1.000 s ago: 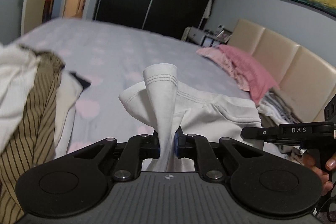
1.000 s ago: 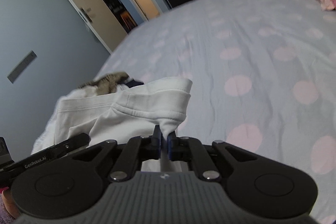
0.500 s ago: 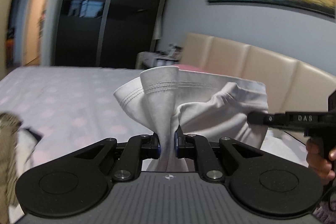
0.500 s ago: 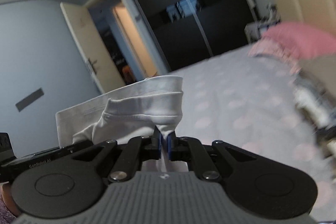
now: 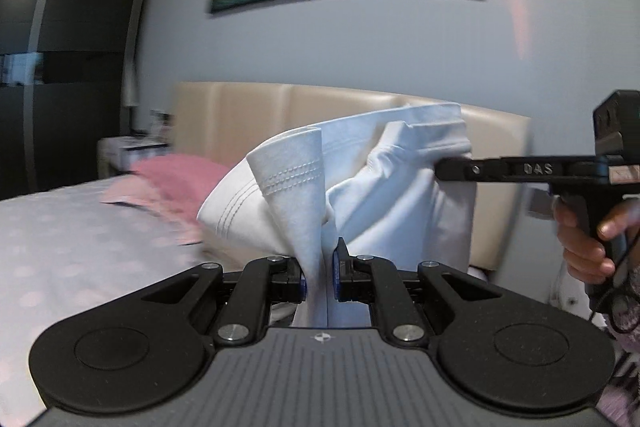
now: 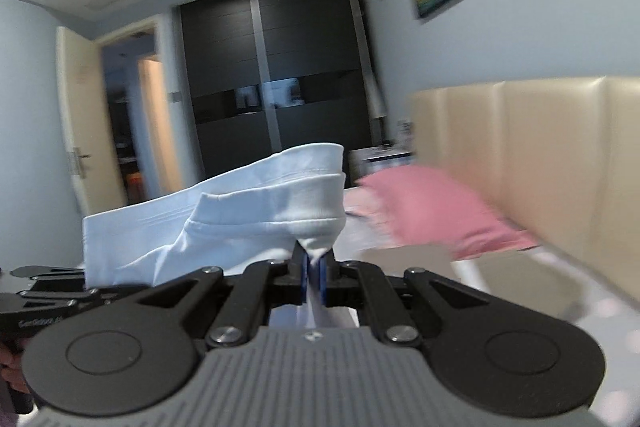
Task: Fold clothes
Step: 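Lift the folded white T-shirt with both grippers and carry it toward the headboard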
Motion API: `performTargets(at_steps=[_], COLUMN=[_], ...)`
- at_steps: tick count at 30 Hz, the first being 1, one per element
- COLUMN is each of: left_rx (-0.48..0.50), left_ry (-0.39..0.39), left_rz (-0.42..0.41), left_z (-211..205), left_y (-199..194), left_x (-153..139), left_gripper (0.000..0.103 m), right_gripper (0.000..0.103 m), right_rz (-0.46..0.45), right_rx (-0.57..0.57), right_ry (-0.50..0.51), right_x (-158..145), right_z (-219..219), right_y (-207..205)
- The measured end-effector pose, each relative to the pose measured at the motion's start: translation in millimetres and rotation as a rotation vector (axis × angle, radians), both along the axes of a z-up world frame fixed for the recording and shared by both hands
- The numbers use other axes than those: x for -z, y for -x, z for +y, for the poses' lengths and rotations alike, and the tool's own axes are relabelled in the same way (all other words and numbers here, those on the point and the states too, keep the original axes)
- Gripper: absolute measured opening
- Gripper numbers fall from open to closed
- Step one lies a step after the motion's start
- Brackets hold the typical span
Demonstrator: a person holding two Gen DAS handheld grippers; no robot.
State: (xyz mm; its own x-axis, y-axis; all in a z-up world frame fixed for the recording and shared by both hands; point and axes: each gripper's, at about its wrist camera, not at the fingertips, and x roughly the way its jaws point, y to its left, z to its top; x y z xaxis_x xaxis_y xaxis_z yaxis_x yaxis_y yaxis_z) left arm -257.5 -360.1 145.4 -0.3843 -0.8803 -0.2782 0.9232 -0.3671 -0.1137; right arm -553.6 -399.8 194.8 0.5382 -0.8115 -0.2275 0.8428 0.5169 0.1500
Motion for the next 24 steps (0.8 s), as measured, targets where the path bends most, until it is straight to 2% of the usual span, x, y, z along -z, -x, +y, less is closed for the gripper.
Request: performTargets(at_steps=[5,9,12,15,18,24], left_rx=[0.159,0.269,0.313,0.317,0.297,0.218], left_ry=[-0.05,-0.115,-0.168,-0.218,-0.258,-0.333], left_rz=[0.042,0.071,0.074,0.063,0.029,-0.017], left_z=[-37,-64,-91,-120,-146,-205], left_y=[59,101,125,134,132,102], left_x=[16,36,54,75,97,133], left_gripper=[0.01,0.01,0.01,0.01,0.01,0.01], right_gripper=[0.006,0.007,0.007,0.007,0.007,0.007], right_rz=[0.05,0.065,0.071,0.083,0.085,0.101], right_rx=[0.146,0.249,0.309,0.334,0.325,0.267], right_ry=[-0.029,-0.084,-0.131,-0.186,-0.254,-0.316], right_x=[-7,1,13,33,65,114], right_z=[-16,-40,-66,-101,-140,-209], right_y=[68,117,143,154,158,127])
